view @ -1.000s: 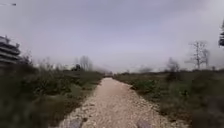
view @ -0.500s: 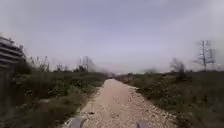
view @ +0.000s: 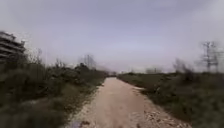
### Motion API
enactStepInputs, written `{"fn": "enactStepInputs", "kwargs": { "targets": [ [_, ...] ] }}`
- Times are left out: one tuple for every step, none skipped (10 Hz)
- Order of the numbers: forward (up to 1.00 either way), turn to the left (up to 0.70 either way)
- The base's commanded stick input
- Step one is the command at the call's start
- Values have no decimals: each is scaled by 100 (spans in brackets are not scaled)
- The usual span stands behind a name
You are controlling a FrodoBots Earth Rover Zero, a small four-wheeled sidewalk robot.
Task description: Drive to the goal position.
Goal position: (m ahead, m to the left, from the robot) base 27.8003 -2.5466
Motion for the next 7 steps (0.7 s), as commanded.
{"fn": "enactStepInputs", "kwargs": {
  "targets": [
    [70, 0],
    [70, -27],
    [70, -35],
    [70, -20],
    [70, -1],
    [70, 0],
    [70, 0]
  ]
}}
